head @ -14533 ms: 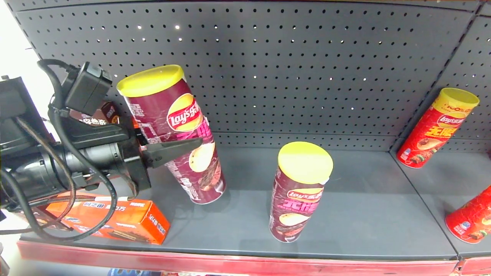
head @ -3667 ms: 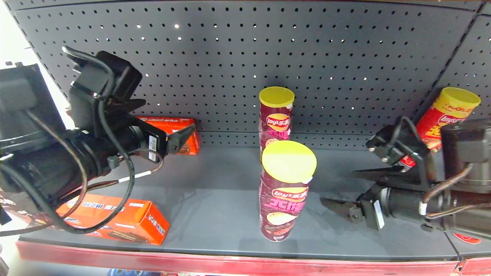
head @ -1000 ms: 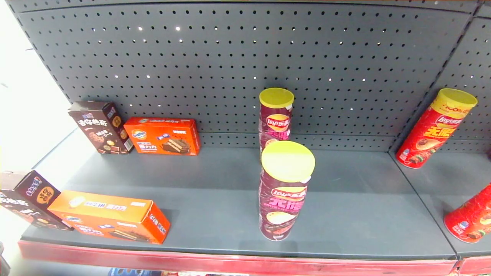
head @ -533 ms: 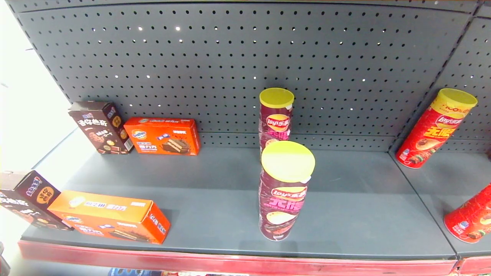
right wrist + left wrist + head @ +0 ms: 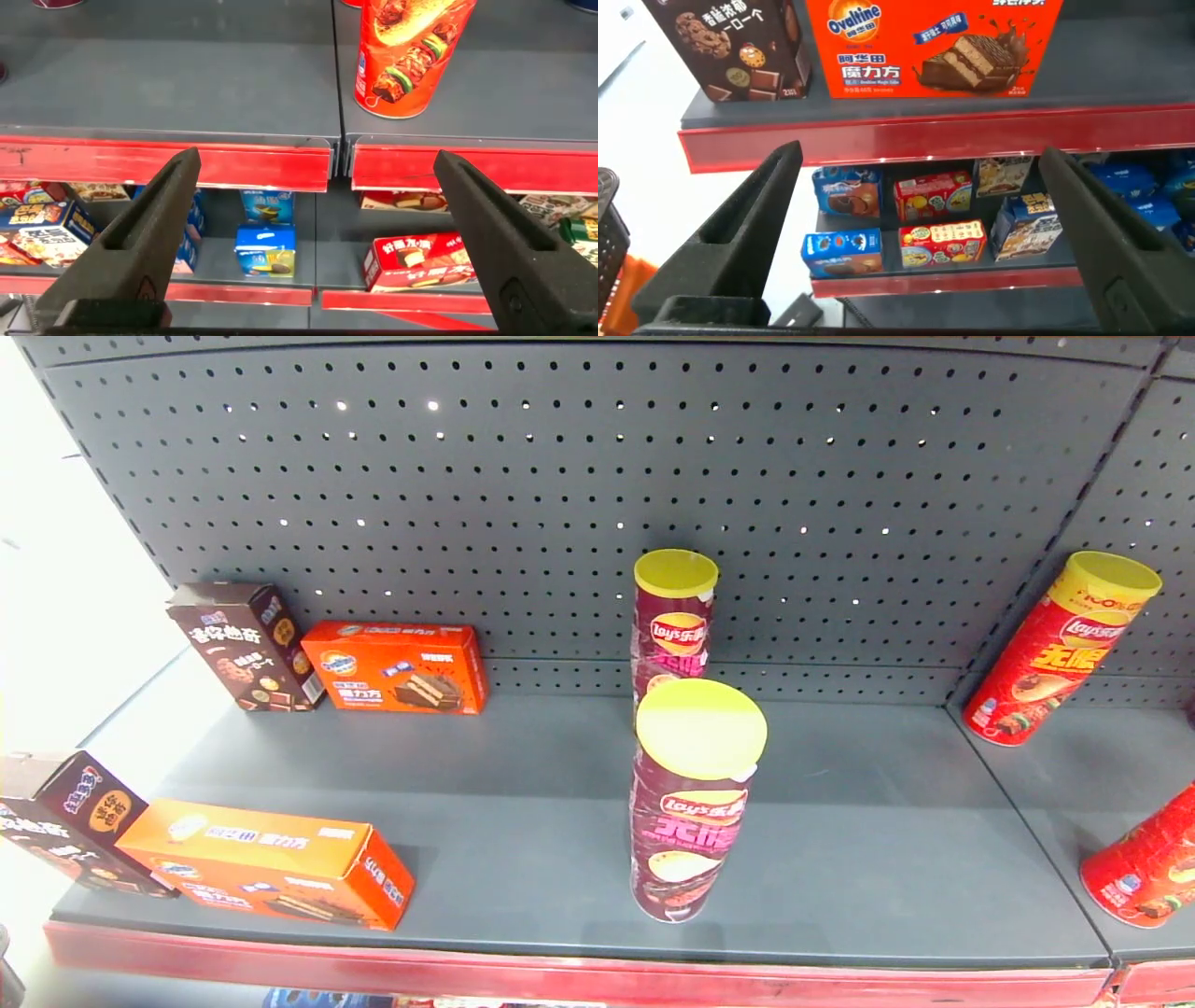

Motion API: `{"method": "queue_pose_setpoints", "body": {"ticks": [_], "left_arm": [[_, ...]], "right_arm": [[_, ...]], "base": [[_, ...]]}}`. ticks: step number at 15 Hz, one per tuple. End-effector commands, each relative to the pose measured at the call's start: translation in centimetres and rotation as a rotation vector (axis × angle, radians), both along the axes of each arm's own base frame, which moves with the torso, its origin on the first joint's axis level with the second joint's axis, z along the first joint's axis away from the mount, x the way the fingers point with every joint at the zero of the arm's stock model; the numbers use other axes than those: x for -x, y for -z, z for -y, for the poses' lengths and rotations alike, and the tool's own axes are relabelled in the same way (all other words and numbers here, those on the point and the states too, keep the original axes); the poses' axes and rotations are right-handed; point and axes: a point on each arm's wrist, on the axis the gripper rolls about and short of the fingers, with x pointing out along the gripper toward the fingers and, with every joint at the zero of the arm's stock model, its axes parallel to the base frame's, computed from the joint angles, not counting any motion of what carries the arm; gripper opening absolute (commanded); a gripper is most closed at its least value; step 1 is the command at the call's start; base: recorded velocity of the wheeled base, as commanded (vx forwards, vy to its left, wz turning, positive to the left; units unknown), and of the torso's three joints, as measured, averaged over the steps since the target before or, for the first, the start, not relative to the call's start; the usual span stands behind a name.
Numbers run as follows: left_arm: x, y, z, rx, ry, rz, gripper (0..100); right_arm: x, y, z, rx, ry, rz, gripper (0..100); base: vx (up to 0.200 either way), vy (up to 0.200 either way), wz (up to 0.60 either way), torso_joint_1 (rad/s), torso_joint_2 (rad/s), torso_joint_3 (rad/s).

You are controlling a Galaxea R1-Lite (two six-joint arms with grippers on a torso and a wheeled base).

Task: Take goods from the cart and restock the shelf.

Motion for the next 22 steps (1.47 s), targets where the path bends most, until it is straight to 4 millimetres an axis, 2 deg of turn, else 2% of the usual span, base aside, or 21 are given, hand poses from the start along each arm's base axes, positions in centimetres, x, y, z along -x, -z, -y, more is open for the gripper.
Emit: {"method": "queue_pose_setpoints", "body": {"ticks": [1,3,14,16,22], "left_arm": [[-0.01,0.0,0.0,-0.001,0.0,-0.001,100],[-0.01,0.0,0.0,0.002,0.0,-0.001,100],[-0.01,0.0,0.0,-0.001,0.0,-0.001,100],[-0.01,0.0,0.0,0.002,0.0,-0.001,100],[-0.01,0.0,0.0,0.002,-0.001,-0.001,100]], "right_arm": [[0.0,0.0,-0.01,0.003,-0.002,0.0,100],[0.0,0.0,0.0,0.0,-0.001,0.0,100],[0.0,0.0,0.0,0.0,-0.001,0.0,100],[0.0,0.0,0.0,0.0,-0.001,0.0,100],[0.0,0.0,0.0,0.0,-0.001,0.0,100]], "base": [[0.0,0.0,0.0,0.0,0.0,0.0],[0.0,0.0,-0.6,0.002,0.0,0.005],[0.0,0.0,0.0,0.0,0.0,0.0],[-0.2,0.0,0.0,0.0,0.0,0.005],[0.0,0.0,0.0,0.0,0.0,0.0]]}}
